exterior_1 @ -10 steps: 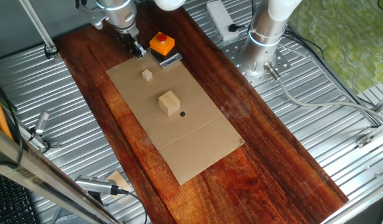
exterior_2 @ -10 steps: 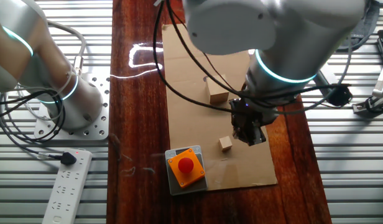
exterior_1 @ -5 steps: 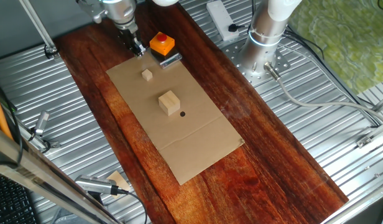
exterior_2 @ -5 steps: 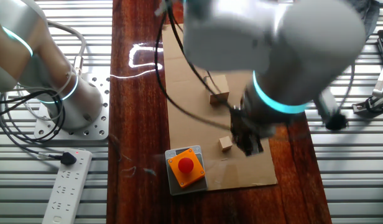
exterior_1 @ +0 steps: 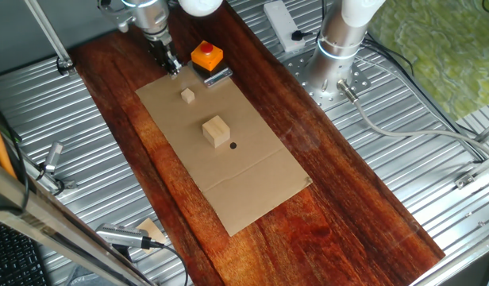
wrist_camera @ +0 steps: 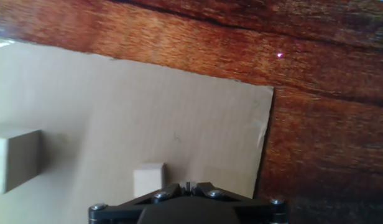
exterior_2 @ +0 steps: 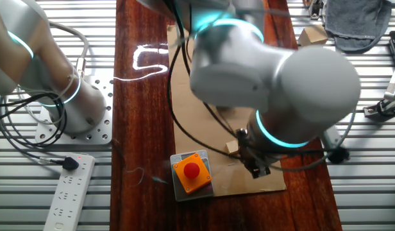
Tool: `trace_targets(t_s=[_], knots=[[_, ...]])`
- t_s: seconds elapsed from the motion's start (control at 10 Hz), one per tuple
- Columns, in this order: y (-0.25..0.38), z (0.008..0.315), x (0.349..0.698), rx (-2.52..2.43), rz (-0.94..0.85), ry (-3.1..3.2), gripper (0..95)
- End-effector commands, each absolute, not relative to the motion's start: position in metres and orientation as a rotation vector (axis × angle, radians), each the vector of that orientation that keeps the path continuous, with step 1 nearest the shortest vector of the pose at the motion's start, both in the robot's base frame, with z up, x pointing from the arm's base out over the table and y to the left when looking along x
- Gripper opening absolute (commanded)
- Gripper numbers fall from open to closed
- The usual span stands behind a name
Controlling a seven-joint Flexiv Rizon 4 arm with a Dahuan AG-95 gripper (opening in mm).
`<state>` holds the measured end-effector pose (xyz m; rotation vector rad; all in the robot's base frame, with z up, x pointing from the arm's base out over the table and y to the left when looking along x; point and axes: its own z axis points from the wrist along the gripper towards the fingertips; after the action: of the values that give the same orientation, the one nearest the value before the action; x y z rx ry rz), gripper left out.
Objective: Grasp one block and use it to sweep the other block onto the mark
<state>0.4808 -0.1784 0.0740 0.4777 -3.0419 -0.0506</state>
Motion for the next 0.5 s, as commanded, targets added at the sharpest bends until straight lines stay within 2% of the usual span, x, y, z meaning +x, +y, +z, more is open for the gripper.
trace_targets(t_s=[0.1, 0.5], knots=[[-0.18, 0.065, 0.481, 0.458, -0.055, -3.041, 0.0], [-0.178, 0.049, 0.474, 0.445, -0.061, -3.042, 0.0]])
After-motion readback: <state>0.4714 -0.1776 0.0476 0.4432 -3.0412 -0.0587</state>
